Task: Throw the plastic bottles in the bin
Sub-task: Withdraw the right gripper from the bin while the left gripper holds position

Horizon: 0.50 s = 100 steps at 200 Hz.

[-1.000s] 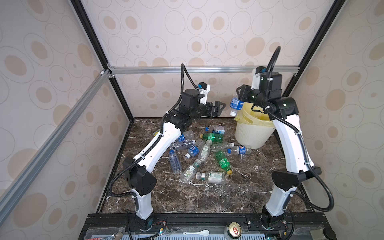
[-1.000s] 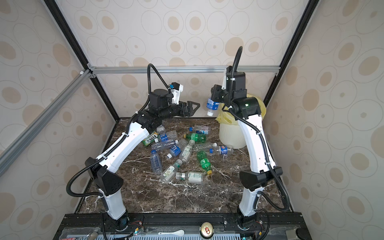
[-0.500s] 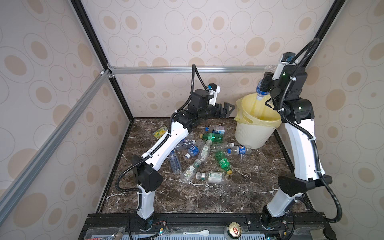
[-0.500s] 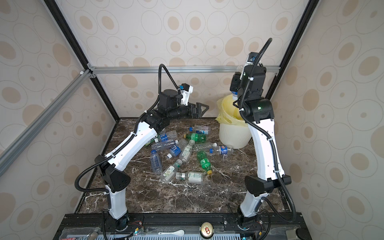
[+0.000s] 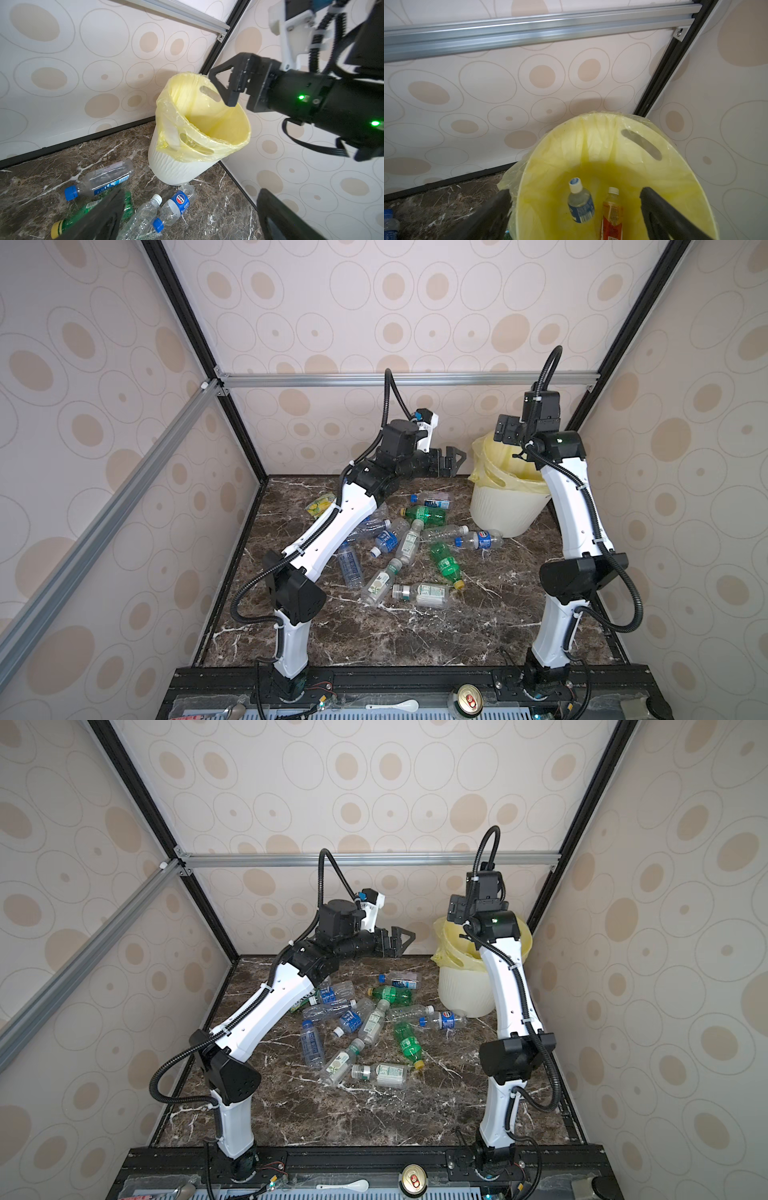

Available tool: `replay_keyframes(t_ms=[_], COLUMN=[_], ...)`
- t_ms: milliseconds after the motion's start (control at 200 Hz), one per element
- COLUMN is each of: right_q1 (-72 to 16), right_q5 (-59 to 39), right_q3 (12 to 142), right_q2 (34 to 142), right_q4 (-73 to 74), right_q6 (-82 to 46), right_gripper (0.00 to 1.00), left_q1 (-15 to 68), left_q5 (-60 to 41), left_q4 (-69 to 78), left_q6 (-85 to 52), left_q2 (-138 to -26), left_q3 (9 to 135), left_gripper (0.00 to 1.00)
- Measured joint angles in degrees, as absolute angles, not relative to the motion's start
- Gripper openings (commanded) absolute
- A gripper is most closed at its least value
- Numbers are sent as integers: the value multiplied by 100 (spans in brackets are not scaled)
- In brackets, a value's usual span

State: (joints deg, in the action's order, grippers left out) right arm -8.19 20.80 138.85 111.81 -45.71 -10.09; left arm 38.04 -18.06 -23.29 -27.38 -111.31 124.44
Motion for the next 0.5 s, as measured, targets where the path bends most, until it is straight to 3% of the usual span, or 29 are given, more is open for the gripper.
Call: replay_keyframes(t_ms=[240,500], right_q1=[-819,-880], right_q5=[1457,495], right_q3=[13985,13998], right_q2=[11069,11493], right_q4=[-4875,-5767], right_q6=[-1269,-1723], right_gripper=[100,82], left_q1=[3804,3804], left_q5=[-1704,-1245], left_q4=[-2379,-2648], left_q6=[-2711,-2696], left_q2=[-11131,-11039], left_q3=[12442,12195], left_gripper=[99,99])
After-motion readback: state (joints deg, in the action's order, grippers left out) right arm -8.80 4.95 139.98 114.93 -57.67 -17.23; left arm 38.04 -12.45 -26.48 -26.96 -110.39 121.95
